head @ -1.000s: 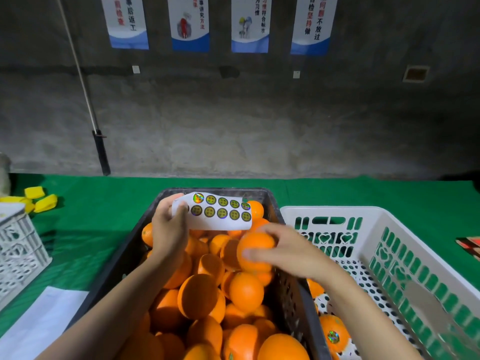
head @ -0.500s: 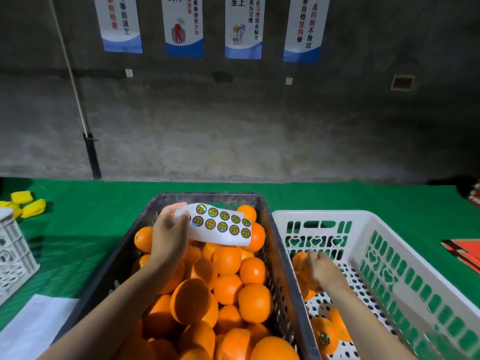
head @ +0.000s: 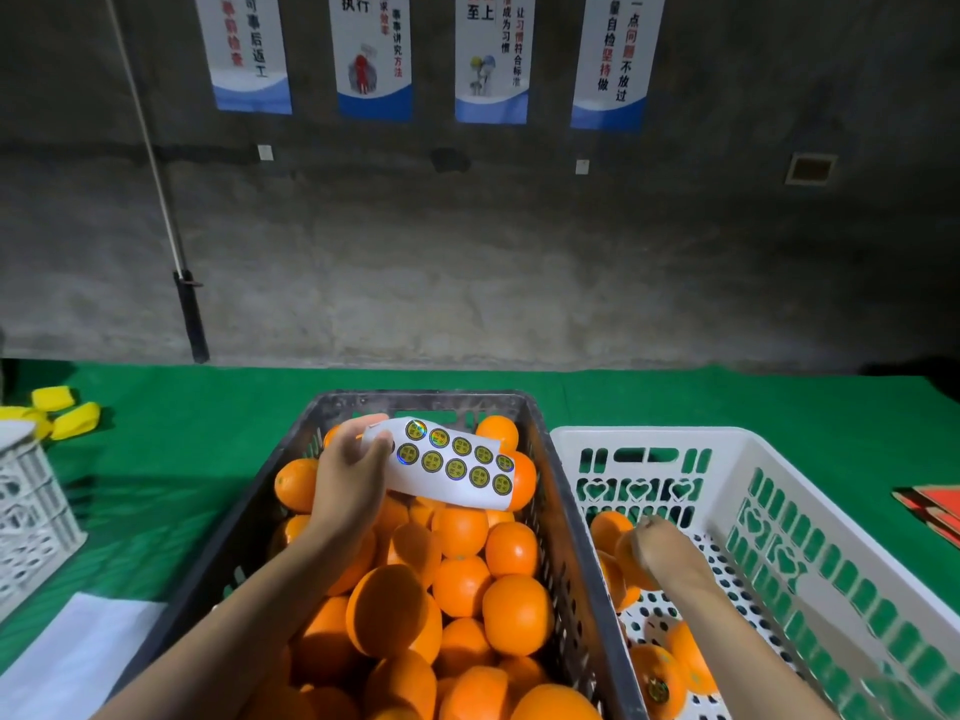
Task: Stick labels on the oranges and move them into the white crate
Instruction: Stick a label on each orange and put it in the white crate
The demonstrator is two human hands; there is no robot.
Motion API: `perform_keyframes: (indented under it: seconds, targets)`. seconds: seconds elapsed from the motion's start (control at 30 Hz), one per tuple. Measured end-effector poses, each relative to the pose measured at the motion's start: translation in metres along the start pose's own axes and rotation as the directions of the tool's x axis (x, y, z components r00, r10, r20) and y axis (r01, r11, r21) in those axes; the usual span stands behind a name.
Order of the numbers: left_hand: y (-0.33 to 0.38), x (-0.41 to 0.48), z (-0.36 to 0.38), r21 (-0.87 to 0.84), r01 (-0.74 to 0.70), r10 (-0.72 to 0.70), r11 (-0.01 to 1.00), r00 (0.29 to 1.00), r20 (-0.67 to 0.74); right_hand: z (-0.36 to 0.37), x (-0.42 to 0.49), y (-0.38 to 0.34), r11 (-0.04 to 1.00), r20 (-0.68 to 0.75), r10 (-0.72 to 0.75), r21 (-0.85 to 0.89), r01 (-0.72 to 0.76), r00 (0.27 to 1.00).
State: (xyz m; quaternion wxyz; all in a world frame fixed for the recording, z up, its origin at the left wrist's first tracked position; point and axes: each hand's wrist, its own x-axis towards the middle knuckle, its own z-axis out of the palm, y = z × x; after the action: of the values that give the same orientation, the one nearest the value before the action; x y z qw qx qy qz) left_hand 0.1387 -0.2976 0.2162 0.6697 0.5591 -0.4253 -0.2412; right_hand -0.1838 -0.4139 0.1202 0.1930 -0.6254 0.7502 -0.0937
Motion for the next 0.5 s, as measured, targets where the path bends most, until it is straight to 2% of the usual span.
perform_keyframes:
  seconds: [0.17,0.3,0.37,0.43,0.5]
  targets:
    - [0.004,-0.002,0.001,-0.046,0.006,-0.005,0.999,1.000,0.024,0.007,0.005,0.009,0.995,0.052,0.043,-0.090,-0.039,0.998]
    - [0.006,-0.002,0.001,-0.089,-0.006,0.012,0.996,0.998,0.064,0.017,0.010,0.025,0.979,0.061,0.180,0.089,-0.185,0.982]
    - [0.006,-0.002,0.001,-0.095,-0.016,0.024,0.995,0.997,0.076,0.021,0.012,0.032,0.965,0.121,0.228,0.106,-0.241,0.966]
    - [0.005,-0.001,0.001,-0.090,-0.020,0.028,0.996,0.996,0.085,0.023,0.012,0.037,0.952,0.178,0.279,0.077,-0.296,0.944]
    - [0.003,-0.001,0.001,-0.086,-0.018,0.026,0.996,0.995,0.094,0.025,0.009,0.036,0.948,0.169,0.319,-0.035,-0.318,0.933]
